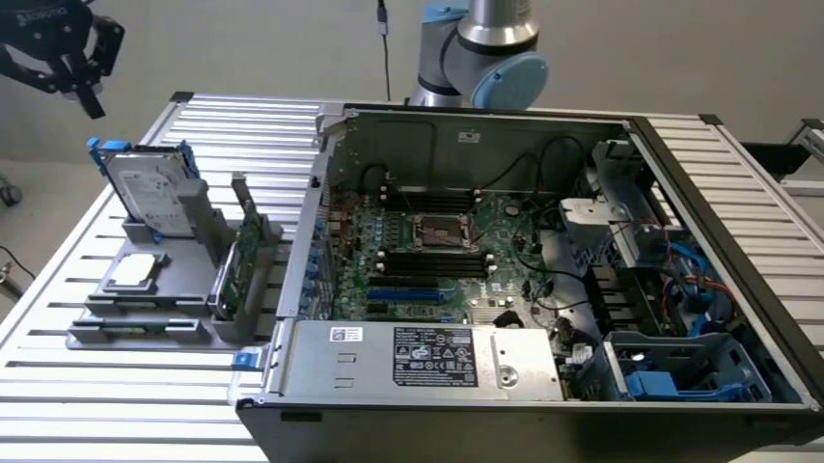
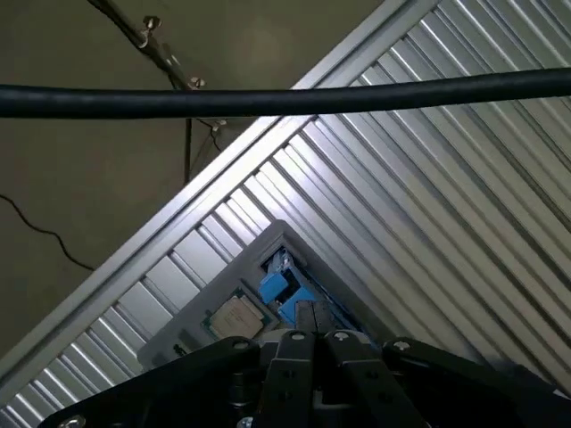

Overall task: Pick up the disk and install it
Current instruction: 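Pick up the disk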

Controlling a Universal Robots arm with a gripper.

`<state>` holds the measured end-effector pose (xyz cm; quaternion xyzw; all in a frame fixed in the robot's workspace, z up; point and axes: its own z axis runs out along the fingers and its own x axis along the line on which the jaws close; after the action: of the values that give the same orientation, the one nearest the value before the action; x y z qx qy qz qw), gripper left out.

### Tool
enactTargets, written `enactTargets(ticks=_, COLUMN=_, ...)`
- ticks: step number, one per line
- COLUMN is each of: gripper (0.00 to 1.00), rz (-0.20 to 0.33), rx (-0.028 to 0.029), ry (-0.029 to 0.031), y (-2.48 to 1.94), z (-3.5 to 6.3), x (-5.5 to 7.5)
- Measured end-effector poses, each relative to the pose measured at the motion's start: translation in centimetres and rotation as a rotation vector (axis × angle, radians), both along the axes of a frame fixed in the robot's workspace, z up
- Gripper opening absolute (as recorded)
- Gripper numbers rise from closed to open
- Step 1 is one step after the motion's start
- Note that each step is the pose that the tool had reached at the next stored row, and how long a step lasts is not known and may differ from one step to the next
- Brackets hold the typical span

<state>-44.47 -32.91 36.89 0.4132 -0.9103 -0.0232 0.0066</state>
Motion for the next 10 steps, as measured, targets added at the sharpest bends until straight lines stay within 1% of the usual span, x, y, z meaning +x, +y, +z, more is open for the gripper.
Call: enactTargets(ticks=10, gripper=0.11, rz=0.182, rx=0.0001, ry=-0.0001, y=0.00, z=-0.03, x=0.00)
